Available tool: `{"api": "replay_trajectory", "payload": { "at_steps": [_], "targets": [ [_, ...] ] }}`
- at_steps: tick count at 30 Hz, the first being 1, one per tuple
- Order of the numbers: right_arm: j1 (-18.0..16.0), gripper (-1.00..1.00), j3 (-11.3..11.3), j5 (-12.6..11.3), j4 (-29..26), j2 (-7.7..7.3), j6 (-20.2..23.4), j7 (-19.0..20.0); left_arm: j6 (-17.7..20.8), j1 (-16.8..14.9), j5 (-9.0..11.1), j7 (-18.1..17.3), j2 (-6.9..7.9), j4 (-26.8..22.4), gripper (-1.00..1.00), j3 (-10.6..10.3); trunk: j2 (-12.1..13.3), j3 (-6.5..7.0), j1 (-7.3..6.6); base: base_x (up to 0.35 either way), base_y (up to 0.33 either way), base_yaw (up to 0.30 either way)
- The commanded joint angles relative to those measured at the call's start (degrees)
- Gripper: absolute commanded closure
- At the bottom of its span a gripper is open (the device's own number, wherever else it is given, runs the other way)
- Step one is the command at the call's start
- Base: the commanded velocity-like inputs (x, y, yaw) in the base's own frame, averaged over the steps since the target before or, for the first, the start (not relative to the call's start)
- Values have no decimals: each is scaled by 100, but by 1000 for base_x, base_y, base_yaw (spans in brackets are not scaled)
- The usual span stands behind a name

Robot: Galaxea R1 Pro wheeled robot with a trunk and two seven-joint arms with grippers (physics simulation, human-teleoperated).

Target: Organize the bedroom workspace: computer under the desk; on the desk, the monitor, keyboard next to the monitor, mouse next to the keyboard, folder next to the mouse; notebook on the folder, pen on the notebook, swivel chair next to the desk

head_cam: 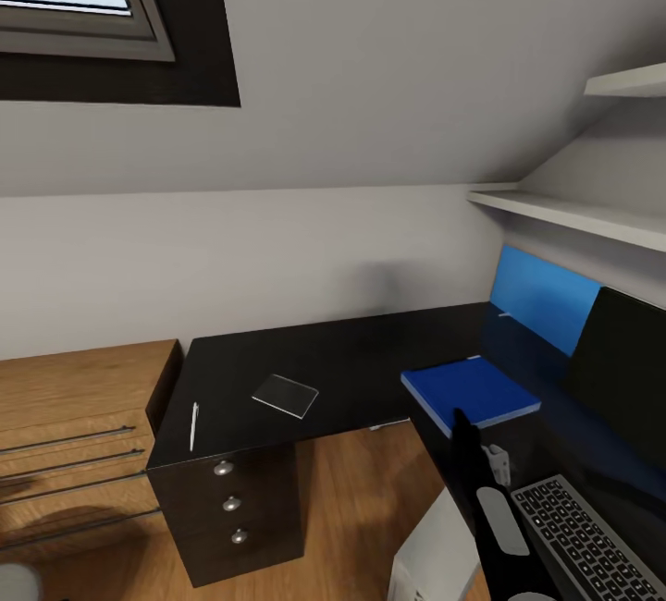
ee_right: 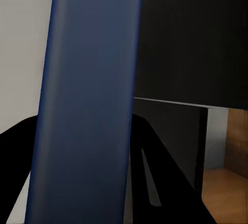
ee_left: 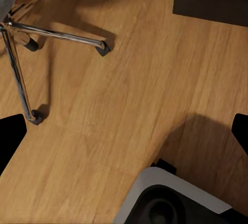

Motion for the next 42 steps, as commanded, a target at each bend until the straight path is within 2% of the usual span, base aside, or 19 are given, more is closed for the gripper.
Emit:
{"api": "replay_trajectory", "payload": {
  "at_steps": [1,14,25,34,42],
  "targets": [
    [-6,100,-14,-60,2,4,1,19,-6,-3,11,49,3,-5,-100,-47,-50,-28,24,0,0,0],
    [-6,100,-13,-59,-2,-1,-13,-26,-9,-3,12,51,3,-6,-100,-38,-571,-262,310,0,0,0],
    [-5,100,-13,-59,-2,8,-13,-22,-10,-3,12,40,11,-6,-100,-42,-571,-262,310,3,1,0],
    [-5,100,-13,-59,-2,8,-13,-28,-10,-3,-1,33,10,-6,-100,-55,-571,-262,310,213,94,0],
    [-6,100,-13,-59,-2,2,-41,-30,-10,-3,1,50,11,-6,-100,-45,-571,-262,310,53,21,0]
  ]
}}
